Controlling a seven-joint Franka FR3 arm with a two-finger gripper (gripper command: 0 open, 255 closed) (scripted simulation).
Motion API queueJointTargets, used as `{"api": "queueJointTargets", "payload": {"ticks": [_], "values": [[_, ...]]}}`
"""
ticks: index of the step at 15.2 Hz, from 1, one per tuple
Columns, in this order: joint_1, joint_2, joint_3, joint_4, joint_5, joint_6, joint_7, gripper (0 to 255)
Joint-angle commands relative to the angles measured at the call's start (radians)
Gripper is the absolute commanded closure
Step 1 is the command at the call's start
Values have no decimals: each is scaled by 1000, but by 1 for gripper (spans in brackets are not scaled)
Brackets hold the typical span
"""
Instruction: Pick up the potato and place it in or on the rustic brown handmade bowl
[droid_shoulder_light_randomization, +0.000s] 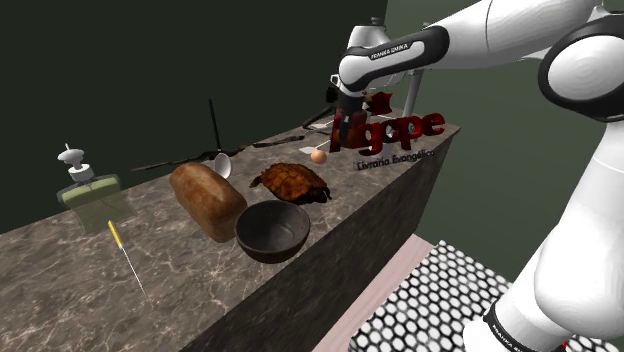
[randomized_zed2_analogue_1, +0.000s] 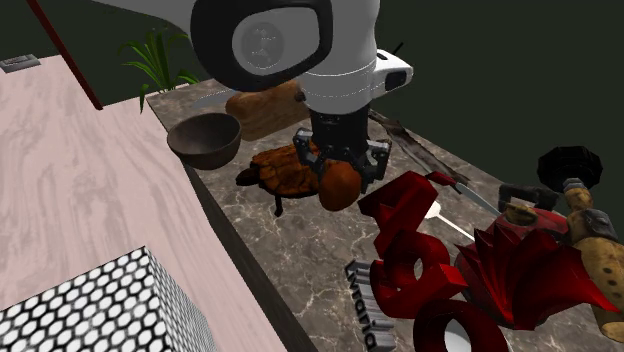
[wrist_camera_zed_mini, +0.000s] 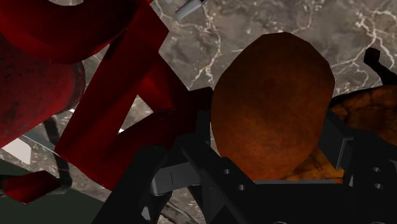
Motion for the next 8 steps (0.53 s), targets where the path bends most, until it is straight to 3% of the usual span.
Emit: {"api": "queueJointTargets", "payload": {"ticks": [1, 6, 8], "values": [[1, -7, 0, 18, -2, -25, 2, 255], [1, -18, 0, 65, -4, -83, 4, 255], [27, -51, 17, 23, -18, -74, 52, 255]]}}
